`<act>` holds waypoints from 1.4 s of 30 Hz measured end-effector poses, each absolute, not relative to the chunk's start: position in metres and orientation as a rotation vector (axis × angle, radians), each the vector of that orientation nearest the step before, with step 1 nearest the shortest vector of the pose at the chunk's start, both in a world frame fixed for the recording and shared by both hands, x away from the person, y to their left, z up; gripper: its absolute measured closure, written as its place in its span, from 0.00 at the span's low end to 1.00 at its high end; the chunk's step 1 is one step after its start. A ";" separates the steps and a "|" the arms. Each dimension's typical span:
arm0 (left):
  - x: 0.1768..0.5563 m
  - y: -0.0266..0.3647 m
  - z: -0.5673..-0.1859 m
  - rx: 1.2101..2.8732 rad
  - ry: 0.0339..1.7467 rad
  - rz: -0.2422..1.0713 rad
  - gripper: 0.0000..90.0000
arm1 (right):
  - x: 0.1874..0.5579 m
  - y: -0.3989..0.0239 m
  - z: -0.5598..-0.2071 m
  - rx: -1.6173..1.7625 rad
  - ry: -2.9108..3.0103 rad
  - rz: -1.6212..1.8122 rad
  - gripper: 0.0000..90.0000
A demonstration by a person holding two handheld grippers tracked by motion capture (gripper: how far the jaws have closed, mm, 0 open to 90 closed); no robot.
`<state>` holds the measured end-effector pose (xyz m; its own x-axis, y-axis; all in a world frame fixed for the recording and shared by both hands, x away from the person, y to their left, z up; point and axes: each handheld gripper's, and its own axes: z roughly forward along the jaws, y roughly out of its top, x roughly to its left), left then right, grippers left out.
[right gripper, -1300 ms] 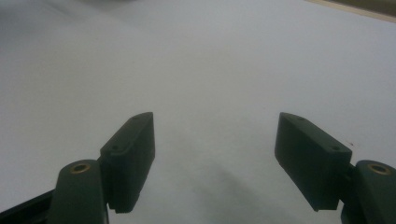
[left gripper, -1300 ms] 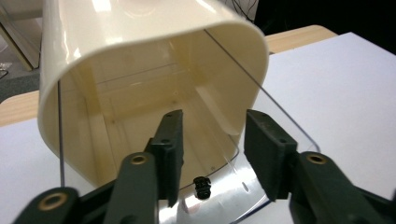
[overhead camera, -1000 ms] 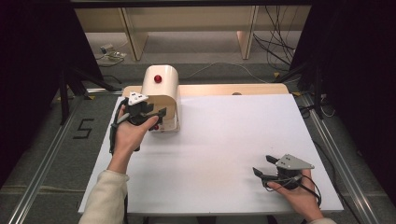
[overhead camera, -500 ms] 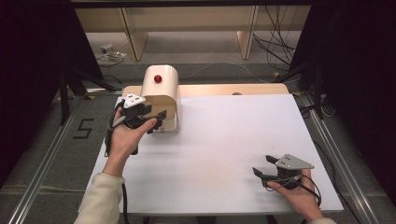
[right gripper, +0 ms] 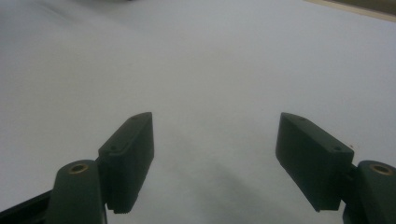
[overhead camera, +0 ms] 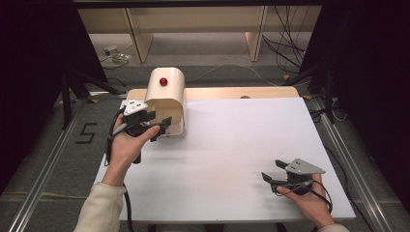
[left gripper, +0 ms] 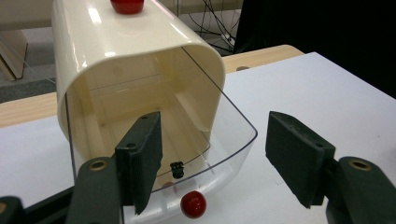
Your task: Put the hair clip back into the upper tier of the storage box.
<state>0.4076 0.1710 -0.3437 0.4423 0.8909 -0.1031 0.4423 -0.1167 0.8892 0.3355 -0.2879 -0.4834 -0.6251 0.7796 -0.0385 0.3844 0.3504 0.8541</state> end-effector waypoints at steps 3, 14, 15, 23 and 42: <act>0.405 0.173 -0.344 1.736 1.151 0.588 0.40 | 0.335 -0.288 -0.483 1.020 2.177 1.193 0.32; 0.399 0.174 -0.346 1.735 1.119 0.567 0.41 | 0.334 -0.287 -0.482 1.031 2.172 1.193 0.32; 0.398 0.174 -0.346 1.734 1.118 0.569 0.41 | 0.334 -0.287 -0.483 1.031 2.173 1.193 0.32; 0.392 0.173 -0.346 1.729 1.086 0.575 0.40 | 0.334 -0.287 -0.483 1.031 2.170 1.201 0.32; 0.372 0.173 -0.347 1.754 0.964 0.557 0.38 | 0.334 -0.288 -0.483 1.027 2.169 1.202 0.32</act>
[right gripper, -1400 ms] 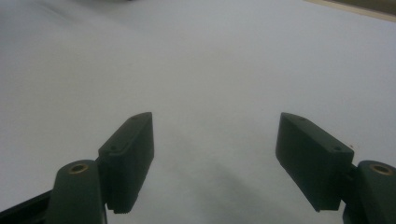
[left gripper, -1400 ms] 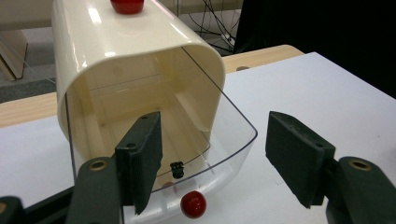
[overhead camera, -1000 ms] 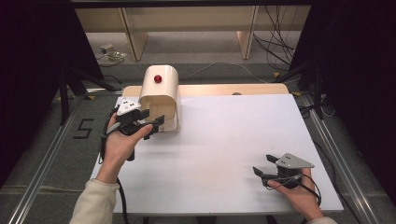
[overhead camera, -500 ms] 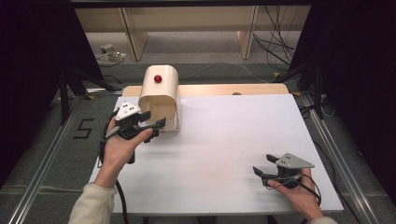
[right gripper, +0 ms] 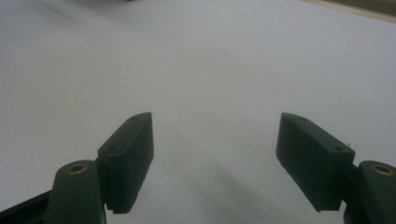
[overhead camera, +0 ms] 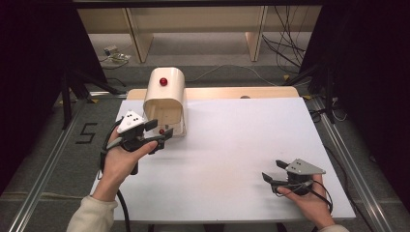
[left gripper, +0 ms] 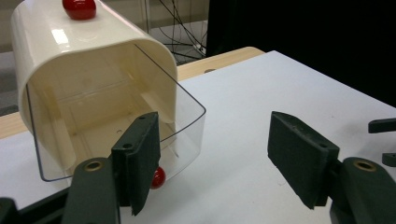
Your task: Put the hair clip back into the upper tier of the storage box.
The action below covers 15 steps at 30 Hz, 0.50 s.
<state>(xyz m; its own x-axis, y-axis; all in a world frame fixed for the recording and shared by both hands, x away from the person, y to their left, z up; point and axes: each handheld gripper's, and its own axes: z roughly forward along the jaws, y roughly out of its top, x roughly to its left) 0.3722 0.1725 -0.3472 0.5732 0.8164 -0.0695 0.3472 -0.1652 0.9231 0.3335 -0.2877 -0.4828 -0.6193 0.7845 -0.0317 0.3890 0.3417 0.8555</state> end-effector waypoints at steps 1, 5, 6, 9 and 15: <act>0.371 0.172 -0.347 1.751 0.962 0.557 0.38 | 0.334 -0.288 -0.483 1.026 2.168 1.202 0.32; 0.368 0.173 -0.348 1.754 0.949 0.563 0.38 | 0.333 -0.287 -0.483 1.027 2.169 1.204 0.32; 0.367 0.173 -0.349 1.752 0.945 0.564 0.38 | 0.333 -0.288 -0.483 1.027 2.169 1.201 0.32; 0.365 0.173 -0.351 1.740 0.935 0.570 0.38 | 0.333 -0.288 -0.483 1.026 2.171 1.200 0.32; 0.360 0.174 -0.357 1.740 0.921 0.574 0.38 | 0.334 -0.288 -0.483 1.022 2.170 1.203 0.31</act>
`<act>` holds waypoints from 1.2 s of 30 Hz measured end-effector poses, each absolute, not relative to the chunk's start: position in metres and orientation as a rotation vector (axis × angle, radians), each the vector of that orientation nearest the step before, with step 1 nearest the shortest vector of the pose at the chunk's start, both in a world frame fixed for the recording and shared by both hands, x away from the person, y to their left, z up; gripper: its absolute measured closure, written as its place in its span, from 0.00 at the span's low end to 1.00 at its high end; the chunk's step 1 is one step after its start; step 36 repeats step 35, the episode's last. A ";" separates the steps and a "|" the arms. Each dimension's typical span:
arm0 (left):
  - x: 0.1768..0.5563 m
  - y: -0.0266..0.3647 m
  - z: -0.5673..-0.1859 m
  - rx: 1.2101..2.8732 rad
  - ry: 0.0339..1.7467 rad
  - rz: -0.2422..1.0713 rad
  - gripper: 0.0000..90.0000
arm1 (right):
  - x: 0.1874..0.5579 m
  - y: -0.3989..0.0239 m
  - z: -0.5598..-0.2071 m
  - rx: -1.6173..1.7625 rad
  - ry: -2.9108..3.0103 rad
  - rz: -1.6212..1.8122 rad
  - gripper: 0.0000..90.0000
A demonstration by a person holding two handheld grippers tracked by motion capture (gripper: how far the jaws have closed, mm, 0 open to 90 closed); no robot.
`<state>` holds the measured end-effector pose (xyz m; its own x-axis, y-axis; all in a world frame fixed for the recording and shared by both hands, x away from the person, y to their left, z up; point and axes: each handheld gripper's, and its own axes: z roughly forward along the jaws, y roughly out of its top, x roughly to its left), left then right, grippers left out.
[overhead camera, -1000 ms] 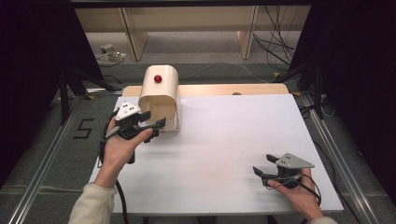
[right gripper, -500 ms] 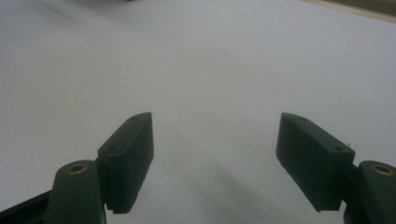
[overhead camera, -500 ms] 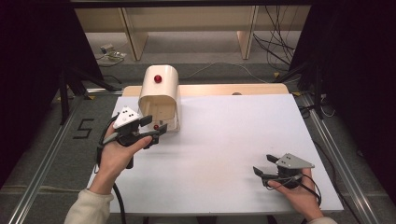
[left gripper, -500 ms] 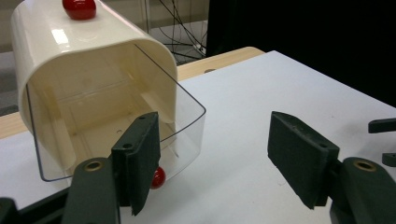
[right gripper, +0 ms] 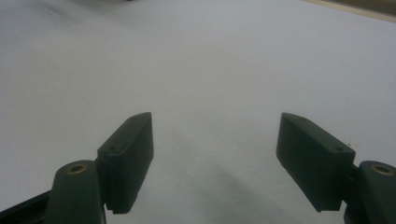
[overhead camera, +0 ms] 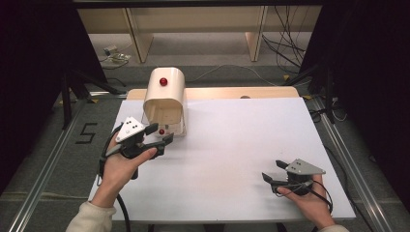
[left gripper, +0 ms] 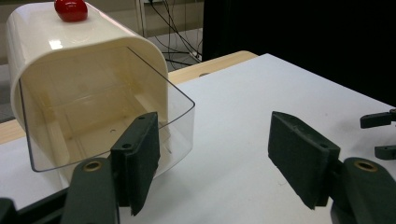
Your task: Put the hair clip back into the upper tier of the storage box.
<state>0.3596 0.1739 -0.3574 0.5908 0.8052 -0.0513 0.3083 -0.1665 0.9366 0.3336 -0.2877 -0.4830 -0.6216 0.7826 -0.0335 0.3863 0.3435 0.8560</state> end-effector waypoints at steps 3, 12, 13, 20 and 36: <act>0.357 0.173 -0.363 1.727 0.928 0.559 0.38 | 0.333 -0.287 -0.483 1.031 2.172 1.194 0.31; 0.349 0.170 -0.385 1.732 0.925 0.560 0.37 | 0.333 -0.287 -0.483 1.026 2.170 1.202 0.31; 0.348 0.170 -0.388 1.726 0.928 0.561 0.37 | 0.333 -0.288 -0.483 1.027 2.171 1.201 0.31; 0.338 0.172 -0.410 1.743 0.924 0.548 0.37 | 0.333 -0.288 -0.483 1.024 2.169 1.204 0.31; 0.330 0.170 -0.431 1.804 0.861 0.525 0.36 | 0.333 -0.288 -0.482 1.026 2.170 1.195 0.31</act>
